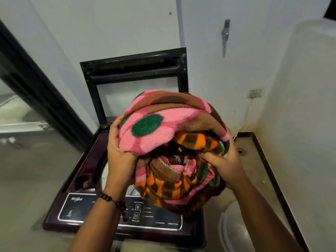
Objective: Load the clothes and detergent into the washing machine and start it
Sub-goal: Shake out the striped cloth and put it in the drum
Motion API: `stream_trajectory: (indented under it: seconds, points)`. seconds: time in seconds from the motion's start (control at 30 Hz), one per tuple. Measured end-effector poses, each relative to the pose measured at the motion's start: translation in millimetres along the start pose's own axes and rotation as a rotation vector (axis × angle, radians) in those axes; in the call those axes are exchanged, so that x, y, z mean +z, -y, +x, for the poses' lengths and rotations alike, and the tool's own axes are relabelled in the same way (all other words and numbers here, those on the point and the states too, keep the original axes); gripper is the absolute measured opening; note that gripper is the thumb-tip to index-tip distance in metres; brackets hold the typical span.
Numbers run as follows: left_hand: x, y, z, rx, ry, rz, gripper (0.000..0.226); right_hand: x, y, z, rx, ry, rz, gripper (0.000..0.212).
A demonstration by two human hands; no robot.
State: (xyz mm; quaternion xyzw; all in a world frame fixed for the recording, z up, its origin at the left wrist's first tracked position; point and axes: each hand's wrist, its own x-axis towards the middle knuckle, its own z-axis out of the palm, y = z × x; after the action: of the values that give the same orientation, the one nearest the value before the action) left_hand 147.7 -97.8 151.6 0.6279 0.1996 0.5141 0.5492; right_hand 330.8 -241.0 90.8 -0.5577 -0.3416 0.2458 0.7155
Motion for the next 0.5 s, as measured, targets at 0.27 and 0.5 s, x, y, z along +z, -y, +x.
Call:
stream_trajectory:
  seconds: [0.27,0.5]
  points:
    - [-40,15,26,-0.015,0.015,0.001,0.067,33,-2,22,-0.036,0.012,-0.085,0.098]
    - [-95,42,69,-0.033,0.022,0.035,0.063,91,-31,60,-0.042,-0.007,-0.193,0.096]
